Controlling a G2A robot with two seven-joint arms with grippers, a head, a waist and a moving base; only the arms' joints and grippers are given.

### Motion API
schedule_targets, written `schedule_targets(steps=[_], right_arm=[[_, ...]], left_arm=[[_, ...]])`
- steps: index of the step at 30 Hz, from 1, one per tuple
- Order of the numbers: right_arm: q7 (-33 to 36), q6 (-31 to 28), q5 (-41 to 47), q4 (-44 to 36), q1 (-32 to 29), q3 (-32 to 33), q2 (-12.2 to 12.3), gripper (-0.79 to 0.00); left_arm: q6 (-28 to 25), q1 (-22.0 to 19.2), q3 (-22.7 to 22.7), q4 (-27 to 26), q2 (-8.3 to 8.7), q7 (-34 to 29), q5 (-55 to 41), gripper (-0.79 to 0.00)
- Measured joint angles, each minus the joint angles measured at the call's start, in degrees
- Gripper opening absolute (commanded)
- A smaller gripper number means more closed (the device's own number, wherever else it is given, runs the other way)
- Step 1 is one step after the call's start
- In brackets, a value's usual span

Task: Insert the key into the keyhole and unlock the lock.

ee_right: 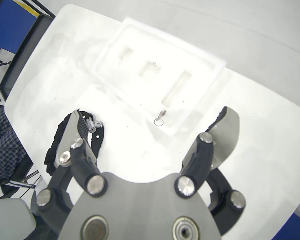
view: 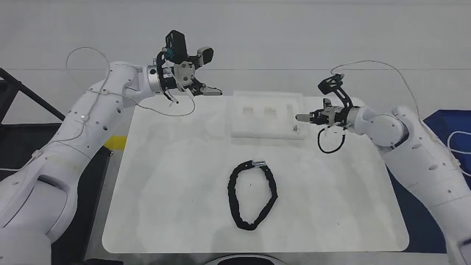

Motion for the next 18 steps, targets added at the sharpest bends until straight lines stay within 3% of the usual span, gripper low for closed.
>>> schedule_targets(steps=[5,18], right_arm=[[4.07,5.74,3.12,2.37,2.25,-3.86,-2.41,0.000],[5.19,10.13,1.63,11.07,7.18,-12.62,-8.56,0.000]], left_arm=[[0.00,0.00,0.00,0.00,0.00,0.00,0.00,0.000],[0.00,0.00,0.00,0.00,0.00,0.00,0.00,0.000]])
